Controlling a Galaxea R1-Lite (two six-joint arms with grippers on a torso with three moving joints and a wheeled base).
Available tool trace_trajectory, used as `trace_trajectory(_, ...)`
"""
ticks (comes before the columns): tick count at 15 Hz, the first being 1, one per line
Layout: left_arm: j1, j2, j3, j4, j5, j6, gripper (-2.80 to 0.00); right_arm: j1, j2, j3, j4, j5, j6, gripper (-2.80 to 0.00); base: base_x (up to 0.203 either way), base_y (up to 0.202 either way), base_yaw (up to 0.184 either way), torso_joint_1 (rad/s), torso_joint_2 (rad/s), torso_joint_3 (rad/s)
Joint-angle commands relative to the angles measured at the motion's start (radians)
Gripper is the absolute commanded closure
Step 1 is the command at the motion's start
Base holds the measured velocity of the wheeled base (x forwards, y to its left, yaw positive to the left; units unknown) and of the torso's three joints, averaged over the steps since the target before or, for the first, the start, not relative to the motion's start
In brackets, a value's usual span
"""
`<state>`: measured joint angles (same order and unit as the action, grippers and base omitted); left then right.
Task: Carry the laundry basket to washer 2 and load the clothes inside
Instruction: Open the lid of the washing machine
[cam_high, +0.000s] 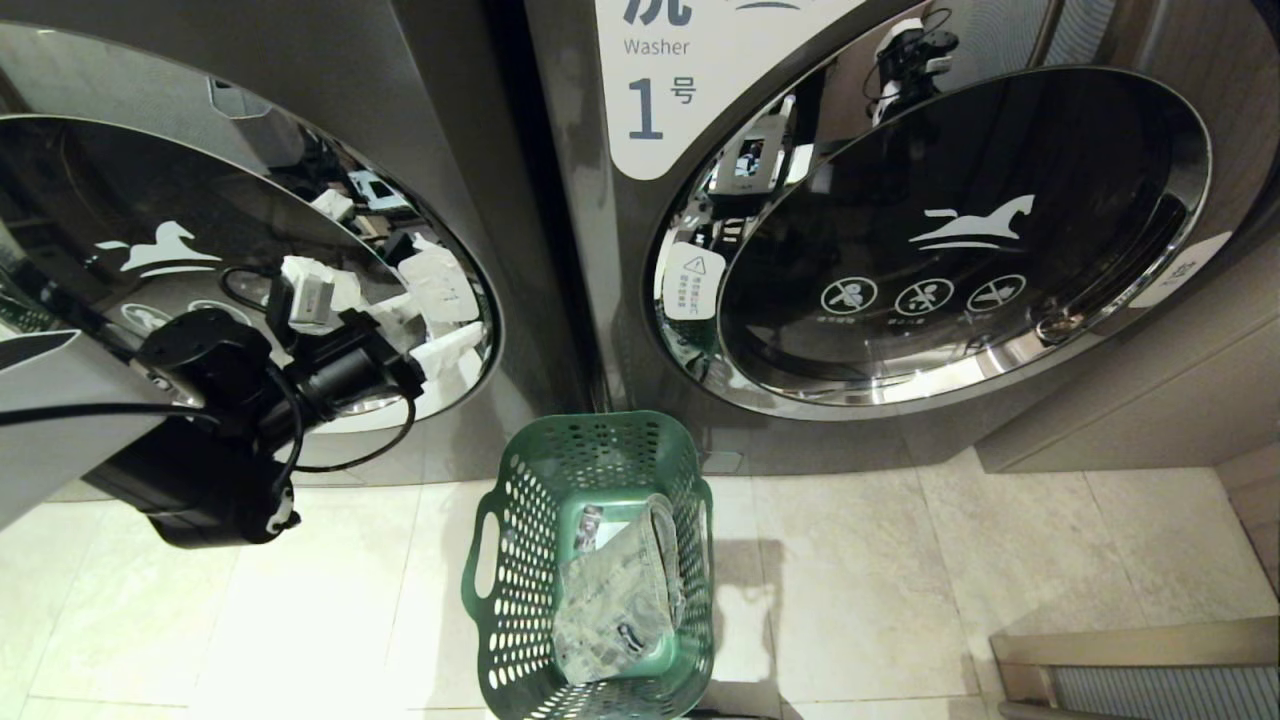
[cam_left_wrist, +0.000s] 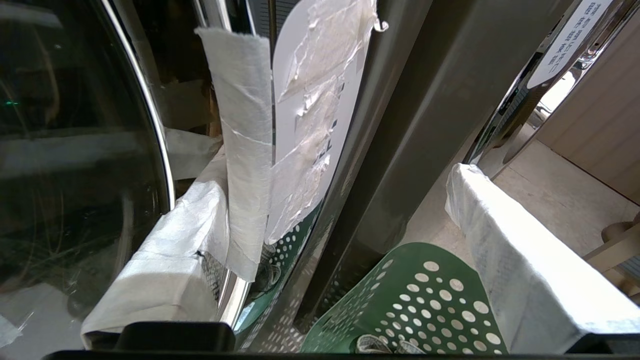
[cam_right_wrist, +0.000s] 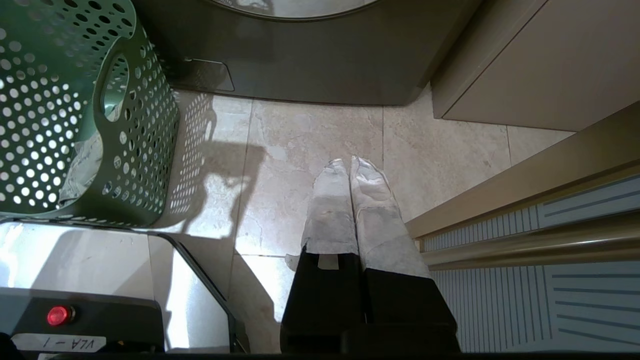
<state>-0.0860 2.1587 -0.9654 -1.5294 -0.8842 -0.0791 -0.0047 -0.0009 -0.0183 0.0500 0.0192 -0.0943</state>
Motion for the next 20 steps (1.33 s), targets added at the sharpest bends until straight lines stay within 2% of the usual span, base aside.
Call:
trace_trajectory(1,-0.09,0.019,-0.003,-0.001,-0.009,-0.001,-2.8,0.0,-0.001,0.0,0.001,0.001,-0.001,0.0,0.0,0.0,0.0,0.0,0.0,0.0)
trace_trajectory(6,-0.143,0.021,-0.012,-0.001,-0.016,-0.001,-2.8,0.0,-0.001,0.0,0.0,0.001,-0.001,0.0,0.0,0.0,0.0,0.0,0.0,0.0)
trace_trajectory(14,-0.169,0.006,-0.006,-0.001,-0.138,-0.001,-2.8,0.0,-0.001,0.0,0.001,0.001,-0.001,0.0,0.0,0.0,0.0,0.0,0.0,0.0)
trace_trajectory(18,-0.17,-0.012,0.02,-0.001,-0.151,0.001,-2.8,0.0,-0.001,0.0,0.001,0.001,-0.001,0.0,0.0,0.0,0.0,0.0,0.0,0.0)
trace_trajectory(20,-0.17,-0.032,0.048,-0.001,-0.181,0.005,-2.8,0.0,-0.001,0.0,0.0,0.001,-0.001,0.0,0.0,0.0,0.0,0.0,0.0,0.0)
